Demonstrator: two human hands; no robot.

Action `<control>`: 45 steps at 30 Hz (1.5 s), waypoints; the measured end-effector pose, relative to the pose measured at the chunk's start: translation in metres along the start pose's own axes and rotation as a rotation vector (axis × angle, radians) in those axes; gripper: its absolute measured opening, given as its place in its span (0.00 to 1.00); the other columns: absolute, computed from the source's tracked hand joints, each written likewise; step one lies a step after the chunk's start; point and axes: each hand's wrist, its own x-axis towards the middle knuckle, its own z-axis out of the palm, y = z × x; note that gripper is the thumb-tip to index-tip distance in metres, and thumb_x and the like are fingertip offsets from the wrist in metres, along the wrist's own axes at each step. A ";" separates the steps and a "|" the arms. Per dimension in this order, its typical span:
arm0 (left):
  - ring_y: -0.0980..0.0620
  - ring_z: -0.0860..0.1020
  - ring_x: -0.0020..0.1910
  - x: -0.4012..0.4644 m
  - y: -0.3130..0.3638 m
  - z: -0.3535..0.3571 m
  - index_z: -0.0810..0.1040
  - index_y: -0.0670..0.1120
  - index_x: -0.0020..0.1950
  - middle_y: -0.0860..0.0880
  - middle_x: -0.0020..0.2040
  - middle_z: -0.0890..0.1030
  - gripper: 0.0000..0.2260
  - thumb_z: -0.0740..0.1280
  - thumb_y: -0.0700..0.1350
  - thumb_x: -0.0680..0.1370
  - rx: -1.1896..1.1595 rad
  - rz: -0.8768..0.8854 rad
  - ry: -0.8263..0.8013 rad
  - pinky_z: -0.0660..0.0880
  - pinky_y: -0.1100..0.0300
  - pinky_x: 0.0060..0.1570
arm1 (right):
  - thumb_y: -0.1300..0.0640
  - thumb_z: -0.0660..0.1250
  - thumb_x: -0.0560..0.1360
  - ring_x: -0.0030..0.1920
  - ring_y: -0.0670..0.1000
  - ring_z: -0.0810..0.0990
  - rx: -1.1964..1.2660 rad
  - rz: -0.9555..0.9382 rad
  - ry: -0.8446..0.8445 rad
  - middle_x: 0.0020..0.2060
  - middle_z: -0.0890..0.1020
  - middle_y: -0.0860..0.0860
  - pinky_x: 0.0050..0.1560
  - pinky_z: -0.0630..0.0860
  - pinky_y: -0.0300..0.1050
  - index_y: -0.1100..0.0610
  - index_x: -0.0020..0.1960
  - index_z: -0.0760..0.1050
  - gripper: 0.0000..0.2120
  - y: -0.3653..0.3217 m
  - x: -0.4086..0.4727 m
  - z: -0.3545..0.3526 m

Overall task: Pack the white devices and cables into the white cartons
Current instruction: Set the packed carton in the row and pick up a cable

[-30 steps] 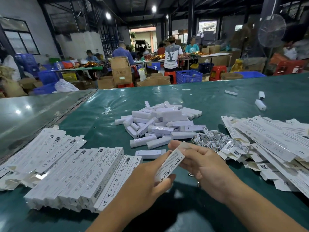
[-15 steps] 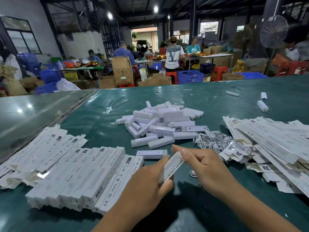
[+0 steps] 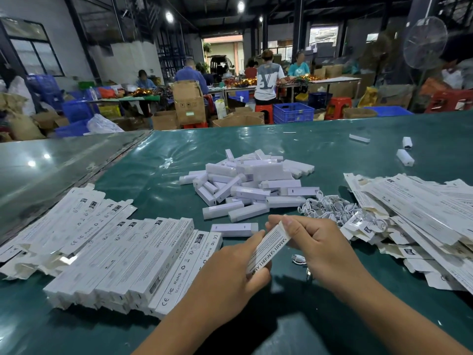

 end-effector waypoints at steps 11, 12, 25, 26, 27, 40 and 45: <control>0.55 0.74 0.37 -0.001 -0.001 0.000 0.68 0.61 0.70 0.54 0.39 0.77 0.19 0.64 0.50 0.79 -0.020 0.012 -0.020 0.70 0.62 0.36 | 0.42 0.64 0.77 0.57 0.43 0.84 0.005 0.064 -0.081 0.52 0.87 0.42 0.64 0.77 0.48 0.44 0.54 0.86 0.15 -0.001 0.002 -0.007; 0.56 0.74 0.37 -0.001 0.000 -0.001 0.68 0.61 0.71 0.55 0.38 0.76 0.20 0.64 0.51 0.79 -0.022 0.005 -0.031 0.70 0.62 0.37 | 0.40 0.63 0.78 0.58 0.41 0.83 0.009 0.078 -0.078 0.53 0.87 0.41 0.66 0.75 0.47 0.43 0.56 0.85 0.15 -0.001 0.003 -0.007; 0.56 0.77 0.35 -0.005 0.011 -0.001 0.75 0.53 0.54 0.55 0.36 0.79 0.12 0.63 0.59 0.79 -0.058 -0.014 -0.275 0.75 0.58 0.38 | 0.62 0.58 0.84 0.64 0.32 0.75 -0.295 -0.059 -0.184 0.62 0.81 0.39 0.66 0.71 0.33 0.35 0.67 0.71 0.23 -0.004 -0.005 0.021; 0.59 0.79 0.35 -0.004 0.010 -0.004 0.76 0.54 0.55 0.57 0.36 0.80 0.12 0.63 0.60 0.80 -0.172 -0.040 -0.314 0.75 0.62 0.37 | 0.70 0.55 0.81 0.62 0.34 0.78 -0.263 -0.023 -0.157 0.60 0.83 0.42 0.65 0.74 0.35 0.34 0.64 0.72 0.30 -0.003 -0.004 0.021; 0.59 0.82 0.38 -0.002 0.009 -0.009 0.78 0.55 0.58 0.58 0.40 0.83 0.11 0.63 0.59 0.81 -0.331 -0.086 -0.361 0.77 0.63 0.39 | 0.73 0.53 0.78 0.60 0.37 0.80 -0.233 0.033 -0.131 0.57 0.84 0.44 0.63 0.77 0.38 0.36 0.62 0.73 0.33 -0.001 -0.001 0.019; 0.32 0.82 0.55 0.006 -0.010 -0.028 0.79 0.46 0.67 0.33 0.62 0.80 0.18 0.59 0.39 0.80 -1.301 -0.253 -0.249 0.81 0.48 0.50 | 0.73 0.55 0.79 0.39 0.51 0.87 0.541 0.543 0.298 0.42 0.88 0.57 0.30 0.80 0.43 0.62 0.56 0.77 0.15 0.012 0.021 -0.001; 0.44 0.81 0.61 0.006 -0.010 -0.023 0.82 0.48 0.62 0.46 0.62 0.82 0.16 0.69 0.39 0.75 -1.018 -0.184 -0.050 0.80 0.55 0.53 | 0.71 0.55 0.80 0.39 0.55 0.84 0.442 0.609 0.245 0.38 0.87 0.55 0.36 0.79 0.47 0.62 0.55 0.77 0.14 0.015 0.020 0.012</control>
